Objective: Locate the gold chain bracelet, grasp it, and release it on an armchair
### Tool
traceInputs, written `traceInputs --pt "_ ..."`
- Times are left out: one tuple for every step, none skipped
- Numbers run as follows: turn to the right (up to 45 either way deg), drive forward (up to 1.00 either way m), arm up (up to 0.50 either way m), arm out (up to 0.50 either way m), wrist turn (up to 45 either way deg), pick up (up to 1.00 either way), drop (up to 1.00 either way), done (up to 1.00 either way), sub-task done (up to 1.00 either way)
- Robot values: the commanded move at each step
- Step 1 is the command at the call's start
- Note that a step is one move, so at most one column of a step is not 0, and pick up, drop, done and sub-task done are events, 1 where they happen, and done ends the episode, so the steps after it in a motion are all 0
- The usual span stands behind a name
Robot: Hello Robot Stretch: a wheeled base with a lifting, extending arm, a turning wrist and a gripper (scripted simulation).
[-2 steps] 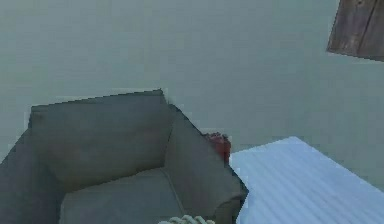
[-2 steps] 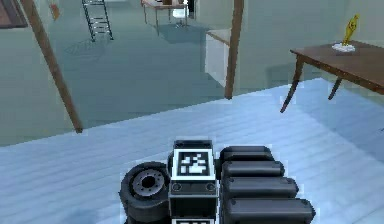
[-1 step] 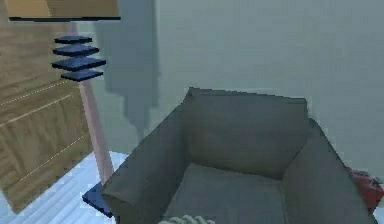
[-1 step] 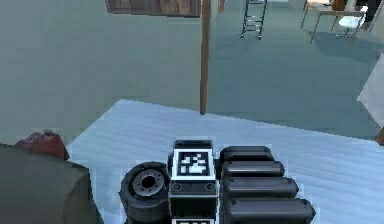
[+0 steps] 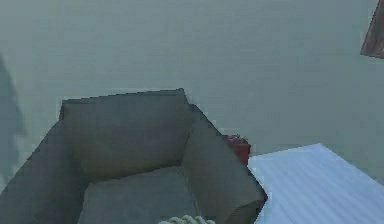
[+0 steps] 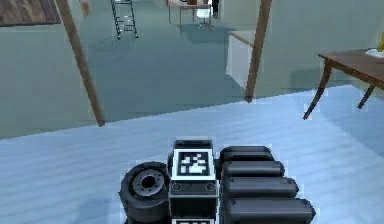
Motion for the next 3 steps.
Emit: traceInputs --pt "-30.0 0.00 0.00 0.00 0.0 0.00 0.00 0.00 0.00" --pt "12.0 0.00 0.00 0.00 0.0 0.00 0.00 0.00 0.00" --pt "0.0 0.30 0.00 0.00 0.0 0.00 0.00 0.00 0.00"
